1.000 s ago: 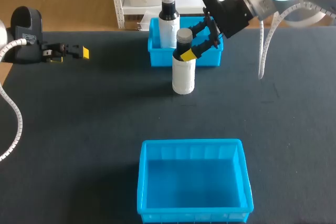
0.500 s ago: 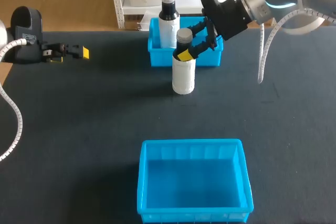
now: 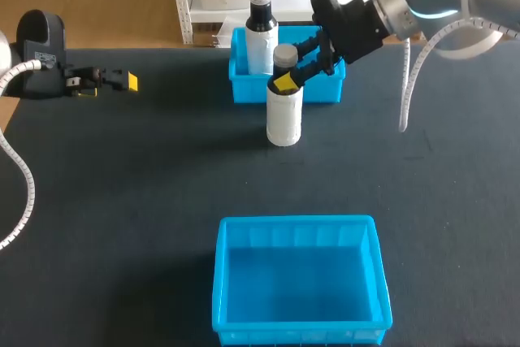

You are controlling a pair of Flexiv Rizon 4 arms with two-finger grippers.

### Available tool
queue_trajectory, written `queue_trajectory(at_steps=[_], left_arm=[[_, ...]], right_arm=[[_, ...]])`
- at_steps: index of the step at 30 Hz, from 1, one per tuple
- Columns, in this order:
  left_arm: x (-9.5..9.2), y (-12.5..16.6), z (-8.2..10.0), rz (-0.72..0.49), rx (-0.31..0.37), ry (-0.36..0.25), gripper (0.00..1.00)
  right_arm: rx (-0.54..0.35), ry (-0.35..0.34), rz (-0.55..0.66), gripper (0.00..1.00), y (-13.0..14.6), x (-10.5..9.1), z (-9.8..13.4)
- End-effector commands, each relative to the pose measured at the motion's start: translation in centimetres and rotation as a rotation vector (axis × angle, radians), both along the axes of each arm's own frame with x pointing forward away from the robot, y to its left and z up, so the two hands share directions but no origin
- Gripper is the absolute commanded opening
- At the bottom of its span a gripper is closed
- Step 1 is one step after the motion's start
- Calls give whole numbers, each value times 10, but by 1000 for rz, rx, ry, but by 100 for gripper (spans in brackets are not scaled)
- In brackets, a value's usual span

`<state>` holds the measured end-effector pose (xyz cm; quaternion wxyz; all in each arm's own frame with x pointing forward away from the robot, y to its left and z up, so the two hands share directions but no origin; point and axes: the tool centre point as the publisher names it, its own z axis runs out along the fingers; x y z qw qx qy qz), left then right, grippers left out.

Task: Pick up the bottle, and place it in the far bin if it is heavy, or in the near bin if it is light.

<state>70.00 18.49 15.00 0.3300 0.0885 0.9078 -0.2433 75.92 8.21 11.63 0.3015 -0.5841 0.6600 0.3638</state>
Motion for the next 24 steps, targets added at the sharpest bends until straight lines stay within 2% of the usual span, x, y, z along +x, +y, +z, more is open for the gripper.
queue_trajectory(at_steps=[1, 4, 9, 13, 14, 18, 24], left_arm=[[0, 0, 0, 0, 0, 0, 100], [0, 0, 0, 0, 0, 0, 100], [0, 0, 0, 0, 0, 0, 100], [0, 0, 0, 0, 0, 0, 100], [0, 0, 0, 0, 0, 0, 100], [0, 0, 0, 0, 0, 0, 100], [0, 0, 0, 0, 0, 0, 100]], right_arm=[[-2, -5, -4, 58, -1, -4, 1], [-3, -6, 1, 50, 0, -4, 1], [-3, -8, 4, 44, 0, -4, 1], [-1, -10, 2, 30, 0, -4, 2], [-1, -11, 2, 27, 0, -4, 2], [0, -17, -1, 0, -3, -5, 5], [-3, -31, -4, 0, -7, -7, 12]])
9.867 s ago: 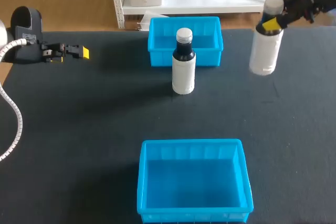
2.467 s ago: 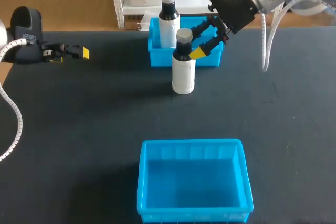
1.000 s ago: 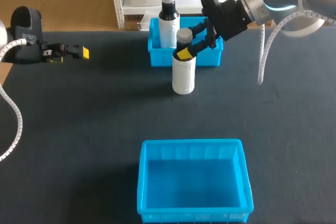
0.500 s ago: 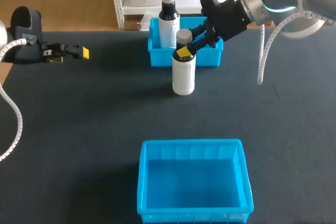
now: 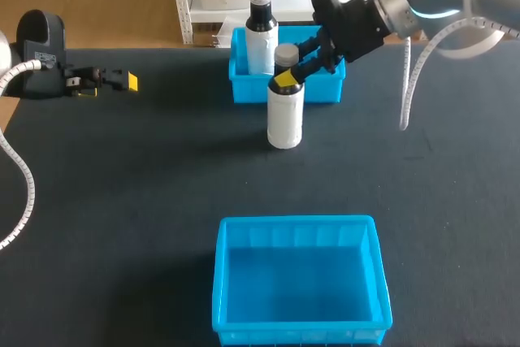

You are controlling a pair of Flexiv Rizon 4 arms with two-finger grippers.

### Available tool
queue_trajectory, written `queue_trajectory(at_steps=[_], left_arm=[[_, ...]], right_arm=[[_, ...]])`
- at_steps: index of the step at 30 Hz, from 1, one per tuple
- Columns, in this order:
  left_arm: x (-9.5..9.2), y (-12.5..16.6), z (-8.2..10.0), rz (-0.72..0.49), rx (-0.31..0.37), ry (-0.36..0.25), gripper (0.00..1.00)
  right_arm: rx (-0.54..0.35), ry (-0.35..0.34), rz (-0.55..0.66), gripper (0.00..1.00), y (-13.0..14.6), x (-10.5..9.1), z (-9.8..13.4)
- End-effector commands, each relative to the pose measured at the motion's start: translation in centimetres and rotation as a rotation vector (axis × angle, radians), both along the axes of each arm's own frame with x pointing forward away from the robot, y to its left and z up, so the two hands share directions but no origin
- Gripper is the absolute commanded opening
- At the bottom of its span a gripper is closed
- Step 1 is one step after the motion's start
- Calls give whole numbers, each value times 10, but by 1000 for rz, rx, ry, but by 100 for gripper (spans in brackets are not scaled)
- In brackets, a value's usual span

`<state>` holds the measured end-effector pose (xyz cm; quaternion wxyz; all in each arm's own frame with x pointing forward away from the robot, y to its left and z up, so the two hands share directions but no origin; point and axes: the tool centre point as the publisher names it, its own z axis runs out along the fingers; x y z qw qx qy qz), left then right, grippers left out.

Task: Pick up the bottle, and place it in the far bin if it is heavy, or in the near bin if it is light.

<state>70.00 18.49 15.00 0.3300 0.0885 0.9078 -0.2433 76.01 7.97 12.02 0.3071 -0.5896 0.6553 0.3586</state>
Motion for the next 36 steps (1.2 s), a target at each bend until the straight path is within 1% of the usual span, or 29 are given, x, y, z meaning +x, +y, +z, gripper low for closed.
queue_trajectory(at_steps=[1, 7, 11, 14, 25, 36], left_arm=[[0, 0, 0, 0, 0, 0, 100], [0, 0, 0, 0, 0, 0, 100], [0, 0, 0, 0, 0, 0, 100], [0, 0, 0, 0, 0, 0, 100], [0, 0, 0, 0, 0, 0, 100], [0, 0, 0, 0, 0, 0, 100]], right_arm=[[-3, -13, -11, 0, -6, -8, 9], [-7, -25, -12, 0, -14, -9, 22], [-3, -12, 4, 0, -18, -9, 29], [-8, -15, 7, 0, -25, -10, 37], [-29, -26, -41, 0, -61, -11, 59], [-41, -11, -117, 0, -102, -23, 73]])
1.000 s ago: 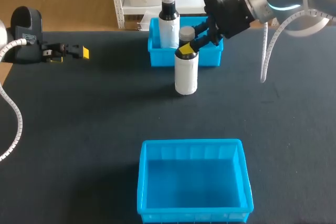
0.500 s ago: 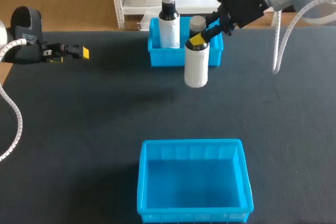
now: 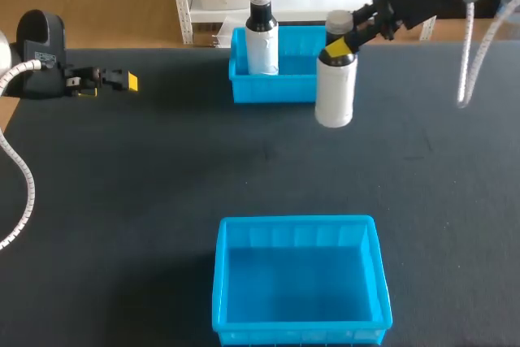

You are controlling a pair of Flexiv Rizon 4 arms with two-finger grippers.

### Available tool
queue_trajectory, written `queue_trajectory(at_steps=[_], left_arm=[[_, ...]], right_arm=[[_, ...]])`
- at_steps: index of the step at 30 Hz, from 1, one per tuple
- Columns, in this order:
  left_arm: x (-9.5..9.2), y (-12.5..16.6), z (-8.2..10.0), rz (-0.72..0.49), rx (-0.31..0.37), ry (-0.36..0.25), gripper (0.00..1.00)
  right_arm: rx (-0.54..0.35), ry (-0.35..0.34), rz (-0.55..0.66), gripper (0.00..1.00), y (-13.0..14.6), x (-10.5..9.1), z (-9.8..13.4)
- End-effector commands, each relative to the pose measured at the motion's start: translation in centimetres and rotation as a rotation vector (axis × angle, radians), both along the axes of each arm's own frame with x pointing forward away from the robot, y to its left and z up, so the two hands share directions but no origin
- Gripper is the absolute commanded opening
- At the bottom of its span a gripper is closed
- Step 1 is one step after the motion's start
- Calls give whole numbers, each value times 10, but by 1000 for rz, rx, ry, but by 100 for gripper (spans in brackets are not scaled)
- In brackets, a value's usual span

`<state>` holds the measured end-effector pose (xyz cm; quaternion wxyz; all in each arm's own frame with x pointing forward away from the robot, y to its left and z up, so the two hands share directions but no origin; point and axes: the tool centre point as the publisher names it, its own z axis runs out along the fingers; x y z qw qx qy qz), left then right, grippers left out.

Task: Pick up the bottle, and place it in the far bin if it is heavy, or in the near bin if it is light.

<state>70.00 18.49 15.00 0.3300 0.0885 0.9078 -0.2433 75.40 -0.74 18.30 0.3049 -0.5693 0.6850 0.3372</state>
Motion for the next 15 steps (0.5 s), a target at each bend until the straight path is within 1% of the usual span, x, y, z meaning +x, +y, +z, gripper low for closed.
queue_trajectory(at_steps=[1, 8, 15], left_arm=[[0, 0, 0, 0, 0, 0, 100], [0, 0, 0, 0, 0, 0, 100], [0, 0, 0, 0, 0, 0, 100]], right_arm=[[-1, -22, -51, 0, -19, -18, 12], [-7, -21, -131, 0, -47, -23, 18], [-31, -29, -202, 0, -75, -20, 23]])
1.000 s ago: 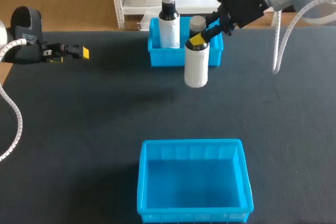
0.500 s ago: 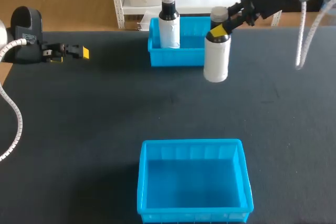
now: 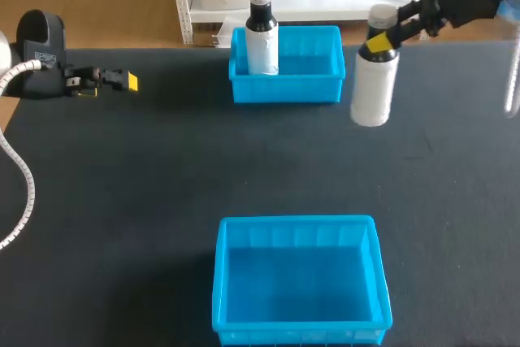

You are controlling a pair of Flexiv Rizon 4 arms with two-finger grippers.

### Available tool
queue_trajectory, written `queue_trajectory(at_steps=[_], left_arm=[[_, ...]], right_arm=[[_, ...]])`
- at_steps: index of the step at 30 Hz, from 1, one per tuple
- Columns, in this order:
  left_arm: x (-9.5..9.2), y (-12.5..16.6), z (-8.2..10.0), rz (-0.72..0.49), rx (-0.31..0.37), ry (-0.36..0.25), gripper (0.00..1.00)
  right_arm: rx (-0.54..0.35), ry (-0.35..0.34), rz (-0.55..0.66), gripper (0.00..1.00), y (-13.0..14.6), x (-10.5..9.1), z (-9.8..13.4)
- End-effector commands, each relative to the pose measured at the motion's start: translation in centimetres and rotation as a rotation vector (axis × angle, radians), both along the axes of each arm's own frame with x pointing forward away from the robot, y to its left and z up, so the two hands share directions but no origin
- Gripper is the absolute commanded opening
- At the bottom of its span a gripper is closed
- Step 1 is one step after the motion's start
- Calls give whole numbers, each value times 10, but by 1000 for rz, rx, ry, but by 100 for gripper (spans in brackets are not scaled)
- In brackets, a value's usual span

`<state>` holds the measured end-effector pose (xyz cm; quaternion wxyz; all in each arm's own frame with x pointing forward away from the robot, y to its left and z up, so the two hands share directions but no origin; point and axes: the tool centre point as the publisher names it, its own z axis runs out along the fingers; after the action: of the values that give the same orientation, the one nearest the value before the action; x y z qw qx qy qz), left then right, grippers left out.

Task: Pick up the bottle, and place it in the far bin if it is heavy, or in the near bin if it is light.

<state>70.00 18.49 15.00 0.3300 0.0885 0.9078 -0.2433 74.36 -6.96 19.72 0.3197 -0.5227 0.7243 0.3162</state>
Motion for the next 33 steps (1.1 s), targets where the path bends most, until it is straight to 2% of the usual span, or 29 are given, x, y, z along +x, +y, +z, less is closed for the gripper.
queue_trajectory(at_steps=[1, 9, 18, 25, 33], left_arm=[[0, 0, 0, 0, 0, 0, 100], [0, 0, 0, 0, 0, 0, 100], [0, 0, 0, 0, 0, 0, 100], [0, 0, 0, 0, 0, 0, 100], [0, 0, 0, 0, 0, 0, 100]], right_arm=[[-29, -41, -80, 0, -16, -8, 10], [-45, -50, -122, 0, -37, 11, 18], [-73, -52, -124, 0, -45, 56, 31], [-64, -87, -108, 0, -33, 94, 45], [-51, -116, -55, 0, -5, 131, 53]])
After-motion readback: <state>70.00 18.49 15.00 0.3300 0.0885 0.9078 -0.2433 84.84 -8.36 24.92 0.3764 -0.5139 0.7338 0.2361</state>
